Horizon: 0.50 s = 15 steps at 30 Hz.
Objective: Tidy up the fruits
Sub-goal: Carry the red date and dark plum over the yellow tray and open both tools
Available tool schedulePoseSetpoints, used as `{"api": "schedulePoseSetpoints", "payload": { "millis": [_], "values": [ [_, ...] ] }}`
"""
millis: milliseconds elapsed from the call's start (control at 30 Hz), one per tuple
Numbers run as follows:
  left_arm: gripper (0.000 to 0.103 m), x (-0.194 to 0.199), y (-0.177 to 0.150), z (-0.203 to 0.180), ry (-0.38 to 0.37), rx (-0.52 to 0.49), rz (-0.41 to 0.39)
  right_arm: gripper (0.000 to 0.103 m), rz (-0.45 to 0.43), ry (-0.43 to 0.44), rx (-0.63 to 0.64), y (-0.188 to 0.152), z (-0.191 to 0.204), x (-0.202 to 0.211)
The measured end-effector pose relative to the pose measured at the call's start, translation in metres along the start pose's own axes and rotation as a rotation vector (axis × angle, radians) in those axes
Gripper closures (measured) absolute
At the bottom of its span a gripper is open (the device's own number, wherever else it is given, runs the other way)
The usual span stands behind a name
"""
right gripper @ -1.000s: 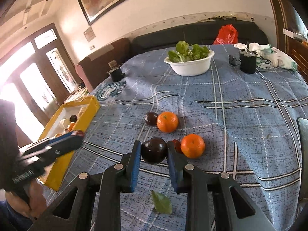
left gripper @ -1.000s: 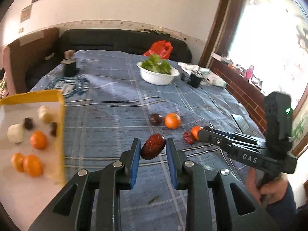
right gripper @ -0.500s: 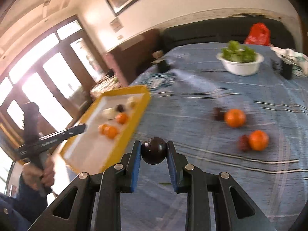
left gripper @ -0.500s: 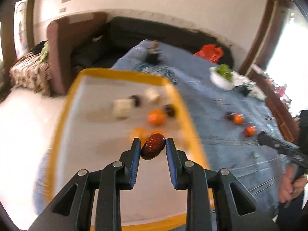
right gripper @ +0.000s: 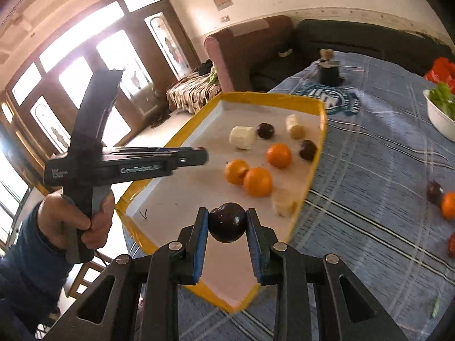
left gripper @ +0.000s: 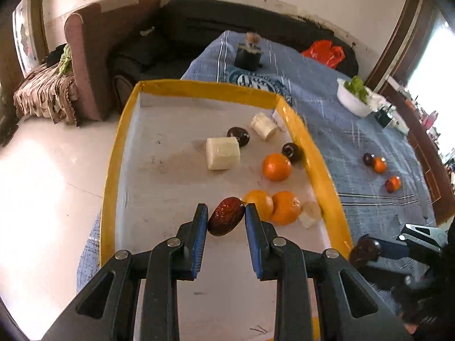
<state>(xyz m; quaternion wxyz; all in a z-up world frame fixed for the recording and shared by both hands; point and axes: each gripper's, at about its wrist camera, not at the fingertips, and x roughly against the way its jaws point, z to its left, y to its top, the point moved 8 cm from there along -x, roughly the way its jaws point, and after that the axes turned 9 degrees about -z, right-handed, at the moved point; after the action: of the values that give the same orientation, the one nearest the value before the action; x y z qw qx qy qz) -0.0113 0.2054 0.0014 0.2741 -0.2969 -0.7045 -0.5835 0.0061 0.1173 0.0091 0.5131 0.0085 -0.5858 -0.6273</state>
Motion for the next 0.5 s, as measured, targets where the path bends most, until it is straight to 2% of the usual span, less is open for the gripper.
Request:
{"api": "schedulePoseSetpoints", "payload": {
  "millis": [267,500],
  "values": [
    [0.077,-0.018,0.004,0.001,0.000,0.007,0.029,0.073,0.066,-0.022,0.003,-0.009,0.002,-0.039],
    [0.077,-0.031,0.006,0.004,0.004,0.023,0.055,0.072,0.083,-0.025,-0.006,-0.010,-0.002,-0.050]
  ]
}}
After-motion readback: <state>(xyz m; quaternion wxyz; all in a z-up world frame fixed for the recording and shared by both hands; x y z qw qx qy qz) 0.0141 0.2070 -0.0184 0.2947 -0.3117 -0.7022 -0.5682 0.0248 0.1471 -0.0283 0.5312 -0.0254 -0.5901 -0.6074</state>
